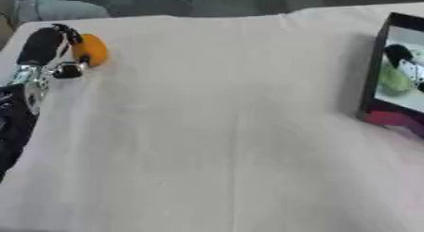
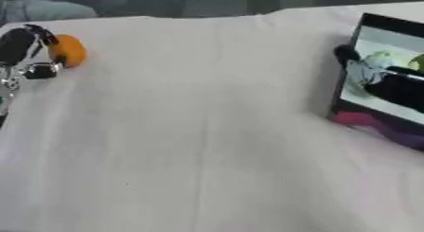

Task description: Pick up the objects with one hand, pass them to the other hand, and then place them into the box on the other side of the table.

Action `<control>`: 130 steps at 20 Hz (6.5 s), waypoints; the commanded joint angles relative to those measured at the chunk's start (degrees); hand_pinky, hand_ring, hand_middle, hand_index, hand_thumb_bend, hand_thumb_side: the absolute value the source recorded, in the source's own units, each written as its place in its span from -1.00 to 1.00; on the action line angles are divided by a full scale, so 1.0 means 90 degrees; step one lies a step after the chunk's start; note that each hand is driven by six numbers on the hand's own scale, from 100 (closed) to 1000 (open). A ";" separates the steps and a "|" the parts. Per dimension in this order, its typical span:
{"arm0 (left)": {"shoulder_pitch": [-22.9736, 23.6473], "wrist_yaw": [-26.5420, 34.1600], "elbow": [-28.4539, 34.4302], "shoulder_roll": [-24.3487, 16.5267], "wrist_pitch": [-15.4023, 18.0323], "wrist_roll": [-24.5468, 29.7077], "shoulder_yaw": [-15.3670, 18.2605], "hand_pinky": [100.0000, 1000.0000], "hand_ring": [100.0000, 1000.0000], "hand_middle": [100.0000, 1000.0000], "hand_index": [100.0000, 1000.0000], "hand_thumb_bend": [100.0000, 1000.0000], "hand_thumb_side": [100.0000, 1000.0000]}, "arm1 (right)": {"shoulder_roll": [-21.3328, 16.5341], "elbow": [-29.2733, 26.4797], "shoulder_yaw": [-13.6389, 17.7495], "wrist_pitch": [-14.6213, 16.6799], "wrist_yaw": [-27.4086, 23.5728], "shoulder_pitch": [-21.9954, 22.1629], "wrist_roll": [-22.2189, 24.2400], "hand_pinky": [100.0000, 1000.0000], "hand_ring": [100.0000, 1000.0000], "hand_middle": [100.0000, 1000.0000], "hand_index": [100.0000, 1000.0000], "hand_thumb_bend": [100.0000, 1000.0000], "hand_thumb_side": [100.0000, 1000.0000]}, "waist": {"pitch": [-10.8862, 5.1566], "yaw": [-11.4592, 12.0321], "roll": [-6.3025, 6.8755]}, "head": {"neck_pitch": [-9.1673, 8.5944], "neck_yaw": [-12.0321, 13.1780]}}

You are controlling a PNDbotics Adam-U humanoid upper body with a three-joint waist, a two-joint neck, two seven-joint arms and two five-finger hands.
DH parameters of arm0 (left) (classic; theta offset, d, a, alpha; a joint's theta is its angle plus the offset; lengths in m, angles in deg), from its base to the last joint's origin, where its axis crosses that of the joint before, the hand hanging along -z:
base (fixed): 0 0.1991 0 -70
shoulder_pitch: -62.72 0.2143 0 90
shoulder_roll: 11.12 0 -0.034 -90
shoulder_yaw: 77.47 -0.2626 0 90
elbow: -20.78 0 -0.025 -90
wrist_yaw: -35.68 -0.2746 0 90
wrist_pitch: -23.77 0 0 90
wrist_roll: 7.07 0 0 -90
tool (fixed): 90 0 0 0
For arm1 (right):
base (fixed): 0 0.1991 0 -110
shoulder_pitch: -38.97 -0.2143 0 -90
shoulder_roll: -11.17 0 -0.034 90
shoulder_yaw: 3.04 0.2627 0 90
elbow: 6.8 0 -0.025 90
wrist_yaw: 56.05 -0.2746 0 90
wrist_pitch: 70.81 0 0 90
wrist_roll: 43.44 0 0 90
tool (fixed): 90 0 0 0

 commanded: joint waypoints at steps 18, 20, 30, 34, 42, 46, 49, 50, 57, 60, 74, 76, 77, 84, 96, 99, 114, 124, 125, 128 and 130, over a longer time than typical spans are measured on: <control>0.0089 0.0437 -0.0010 -0.0371 -0.0155 0.0022 0.0128 0.35 0.24 0.27 0.57 0.14 -0.65 | -0.0153 0.0032 -0.0031 -0.0024 -0.0197 -0.0068 -0.0053 0.54 0.42 1.00 0.76 -0.07 -0.10 | -0.0083 0.0052 -0.0031 | -0.0181 0.0010; 0.0087 0.0438 -0.0029 -0.0370 -0.0186 0.0012 0.0124 0.28 0.13 0.14 0.46 -0.37 -1.00 | -0.0160 0.0033 -0.0031 -0.0029 -0.0220 -0.0072 -0.0061 0.54 0.42 1.00 0.76 -0.09 -0.11 | -0.0063 0.0037 -0.0026 | -0.0194 0.0026; 0.0093 0.0786 0.0411 -0.0345 0.0019 -0.0011 0.0079 0.08 -0.20 -0.24 0.08 -1.00 -0.97 | -0.0182 0.0080 -0.0031 -0.0053 -0.0222 0.0014 -0.0046 0.55 0.42 1.00 0.76 -0.15 -0.07 | -0.0245 0.0076 -0.0062 | -0.0151 0.0052; 0.0293 0.1624 0.1312 -0.0342 0.0587 0.0453 -0.0042 0.08 -0.20 -0.25 0.07 -1.00 -0.96 | -0.0149 0.0147 -0.0182 0.0069 -0.0224 0.0008 0.0112 0.55 0.43 1.00 0.76 -0.14 -0.12 | -0.0483 0.0271 -0.0145 | 0.0060 -0.0274; 0.1112 0.4560 0.3903 -0.0099 0.1308 0.2439 -0.1010 0.08 -0.22 -0.27 0.04 -1.00 -0.89 | 0.0078 0.0230 -0.1019 0.0815 -0.0515 -0.0308 0.0934 0.58 0.48 1.00 0.80 0.11 -0.35 | -0.0993 0.0759 -0.0271 | 0.0551 -0.1240; 0.1223 0.5435 0.4961 0.0138 0.1109 0.3379 -0.1532 0.08 -0.21 -0.26 0.05 -1.00 -0.85 | 0.0369 0.0193 -0.1368 0.1126 -0.0750 -0.0475 0.1290 0.59 0.49 1.00 0.82 0.22 -0.36 | -0.1104 0.0864 -0.0296 | 0.0561 -0.1546; 0.1179 0.5864 0.5381 0.0364 0.0894 0.3963 -0.1867 0.08 -0.21 -0.26 0.05 -1.00 -0.82 | 0.0583 0.0196 -0.1542 0.1289 -0.0795 -0.0578 0.1482 0.60 0.50 1.00 0.83 0.25 -0.37 | -0.1137 0.0902 -0.0299 | 0.0561 -0.1655; 0.1151 0.5976 0.5470 0.0434 0.0817 0.4124 -0.1948 0.08 -0.22 -0.26 0.04 -1.00 -0.82 | 0.0639 0.0210 -0.1590 0.1329 -0.0808 -0.0606 0.1533 0.60 0.50 1.00 0.83 0.26 -0.37 | -0.1146 0.0914 -0.0297 | 0.0562 -0.1678; 0.0791 0.6459 0.5736 0.0956 0.0437 0.4753 -0.2291 0.08 -0.22 -0.27 0.04 -1.00 -0.80 | 0.0917 0.0443 -0.1845 0.1497 -0.0880 -0.0680 0.1714 0.59 0.48 1.00 0.83 0.28 -0.42 | -0.1170 0.1032 -0.0229 | 0.0562 -0.1727; 0.0638 0.6554 0.5773 0.1084 0.0375 0.4873 -0.2387 0.08 -0.22 -0.27 0.04 -1.00 -0.79 | 0.1029 0.0566 -0.1938 0.1549 -0.0921 -0.0691 0.1745 0.58 0.48 1.00 0.82 0.30 -0.43 | -0.1169 0.1045 -0.0219 | 0.0562 -0.1752; 0.0390 0.6905 0.5981 0.1336 0.0177 0.5336 -0.2676 0.07 -0.22 -0.28 0.03 -1.00 -0.78 | 0.1218 0.0967 -0.2064 0.1566 -0.0963 -0.0606 0.1654 0.56 0.45 1.00 0.69 0.18 -0.52 | -0.1183 0.1054 -0.0213 | 0.0562 -0.1902; 0.0387 0.6949 0.6018 0.1357 0.0146 0.5420 -0.2714 0.07 -0.22 -0.28 0.03 -1.00 -0.77 | 0.1228 0.0999 -0.2062 0.1562 -0.0923 -0.0601 0.1651 0.56 0.45 1.00 0.68 0.15 -0.53 | -0.1181 0.1058 -0.0213 | 0.0562 -0.1926; 0.0385 0.6967 0.6035 0.1365 0.0132 0.5453 -0.2727 0.07 -0.23 -0.28 0.03 -1.00 -0.77 | 0.1231 0.1013 -0.2058 0.1558 -0.0900 -0.0601 0.1648 0.56 0.44 1.00 0.68 0.11 -0.54 | -0.1181 0.1060 -0.0212 | 0.0562 -0.1930; 0.0389 0.7078 0.6122 0.1399 0.0052 0.5656 -0.2810 0.07 -0.22 -0.28 0.03 -1.00 -0.77 | 0.1258 0.1118 -0.2050 0.1518 -0.0734 -0.0595 0.1560 0.53 0.39 1.00 0.50 -0.53 -0.64 | -0.1183 0.1085 -0.0221 | 0.0562 -0.1993; 0.0473 0.7075 0.5930 0.1288 0.0367 0.6172 -0.2611 0.21 -0.01 -0.05 0.31 0.01 0.03 | 0.1243 0.1264 -0.2049 0.1315 -0.1158 -0.0581 0.1025 0.45 0.29 1.00 -0.68 -0.99 -1.00 | -0.1187 0.1091 -0.0259 | 0.0562 -0.2022; 0.0520 0.7215 0.5749 0.1180 0.0504 0.6247 -0.2343 0.26 0.06 0.02 0.40 0.38 0.23 | 0.1204 0.1255 -0.2014 0.1281 -0.1215 -0.0570 0.1028 0.44 0.26 1.00 -0.71 -0.99 -1.00 | -0.1189 0.1084 -0.0261 | 0.0562 -0.2047; 0.1070 0.5997 0.3309 0.0282 0.0527 0.3577 -0.0175 0.27 0.10 0.08 0.44 0.23 0.38 | -0.0276 0.1586 -0.0239 -0.0455 -0.1978 -0.0139 -0.0431 0.34 0.17 1.00 -0.72 -0.67 -1.00 | -0.1220 0.0918 -0.0286 | 0.0562 -0.2846; 0.2702 0.6535 0.4783 0.0441 0.0507 0.2711 0.1010 0.26 0.08 0.04 0.41 0.04 0.28 | -0.0805 0.5614 0.1237 -0.1686 -0.1874 -0.0432 -0.0990 0.49 0.47 1.00 0.49 0.36 -0.97 | -0.1219 0.1121 -0.0291 | 0.0562 -0.3373; 0.2804 0.6602 0.4933 0.0482 0.0485 0.2697 0.1097 0.26 0.09 0.04 0.42 0.05 0.28 | -0.0836 0.5757 0.1271 -0.1678 -0.1694 -0.0446 -0.0672 0.54 0.52 1.00 0.65 0.63 -0.70 | -0.1222 0.1145 -0.0296 | 0.0562 -0.3402; 0.3021 0.6731 0.5285 0.0582 0.0400 0.2694 0.1295 0.26 0.09 0.04 0.49 0.05 0.28 | -0.0954 0.5461 0.1421 -0.1669 -0.0997 -0.0437 0.0086 0.61 0.58 1.00 0.88 1.00 -0.38 | -0.1221 0.1167 -0.0308 | 0.0562 -0.3409; 0.3080 0.6773 0.5426 0.0649 0.0338 0.2706 0.1378 0.26 0.09 0.03 0.50 0.06 0.28 | -0.0987 0.4848 0.1525 -0.1648 -0.0616 -0.0376 0.0277 0.62 0.58 1.00 0.94 1.00 -0.29 | -0.1219 0.1172 -0.0314 | 0.0562 -0.3363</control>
